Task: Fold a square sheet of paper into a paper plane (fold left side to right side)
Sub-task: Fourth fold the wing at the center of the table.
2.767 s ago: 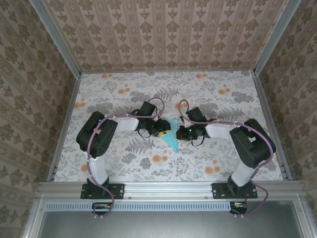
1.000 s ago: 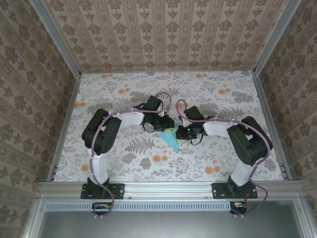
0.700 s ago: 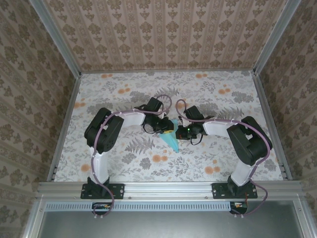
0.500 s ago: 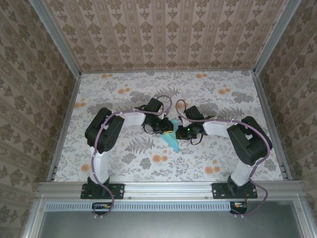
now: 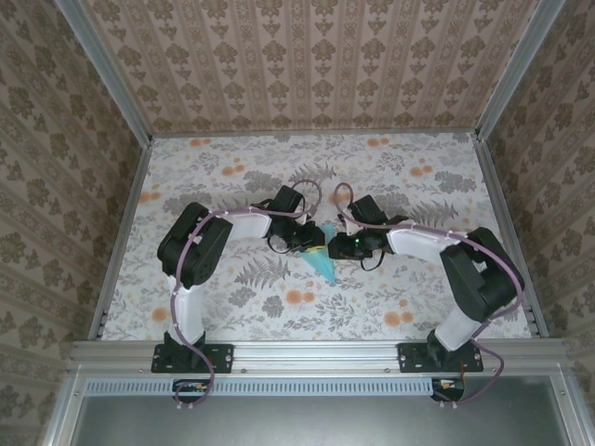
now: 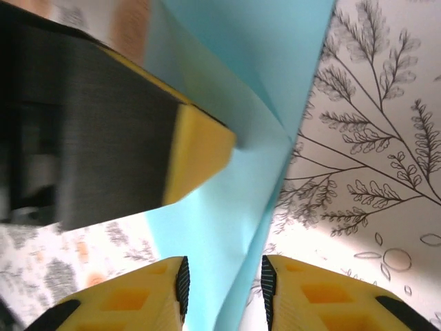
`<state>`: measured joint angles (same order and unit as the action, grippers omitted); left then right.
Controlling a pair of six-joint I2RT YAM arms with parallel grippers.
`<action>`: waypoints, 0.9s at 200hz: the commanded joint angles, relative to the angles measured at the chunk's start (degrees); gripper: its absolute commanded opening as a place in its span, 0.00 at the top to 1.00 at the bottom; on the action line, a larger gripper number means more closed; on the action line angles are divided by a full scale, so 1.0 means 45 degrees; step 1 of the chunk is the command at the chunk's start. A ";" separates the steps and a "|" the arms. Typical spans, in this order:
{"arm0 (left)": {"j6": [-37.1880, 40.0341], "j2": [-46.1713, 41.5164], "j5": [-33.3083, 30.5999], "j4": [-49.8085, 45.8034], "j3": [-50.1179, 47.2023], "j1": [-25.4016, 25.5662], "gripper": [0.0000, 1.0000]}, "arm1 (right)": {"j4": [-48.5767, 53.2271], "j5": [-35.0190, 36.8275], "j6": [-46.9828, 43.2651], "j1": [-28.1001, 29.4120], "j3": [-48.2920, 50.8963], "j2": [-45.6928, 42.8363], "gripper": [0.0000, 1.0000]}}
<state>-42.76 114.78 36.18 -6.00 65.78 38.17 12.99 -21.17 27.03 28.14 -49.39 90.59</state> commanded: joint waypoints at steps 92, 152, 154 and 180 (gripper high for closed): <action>0.0177 0.0167 -0.0672 -0.0952 -0.0572 -0.0007 0.79 | -0.2222 -0.2991 0.2295 0.0621 0.1173 -0.0270 0.78; 0.0215 0.0196 -0.0640 -0.0980 -0.0537 -0.0009 0.79 | -0.2024 -0.2963 0.2107 0.0836 0.0975 0.0928 0.79; 0.0208 0.0196 -0.0644 -0.0988 -0.0526 -0.0007 0.79 | -0.1978 -0.2945 0.2092 0.0846 0.0975 0.0940 0.79; 0.0226 0.0212 -0.0649 -0.1010 -0.0520 -0.0006 0.79 | -0.1451 -0.2643 0.1757 0.0916 0.0964 0.1110 0.79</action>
<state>-42.76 114.69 36.16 -5.74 65.58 38.17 4.14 -33.43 36.21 31.77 -43.81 94.65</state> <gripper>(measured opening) 0.207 0.208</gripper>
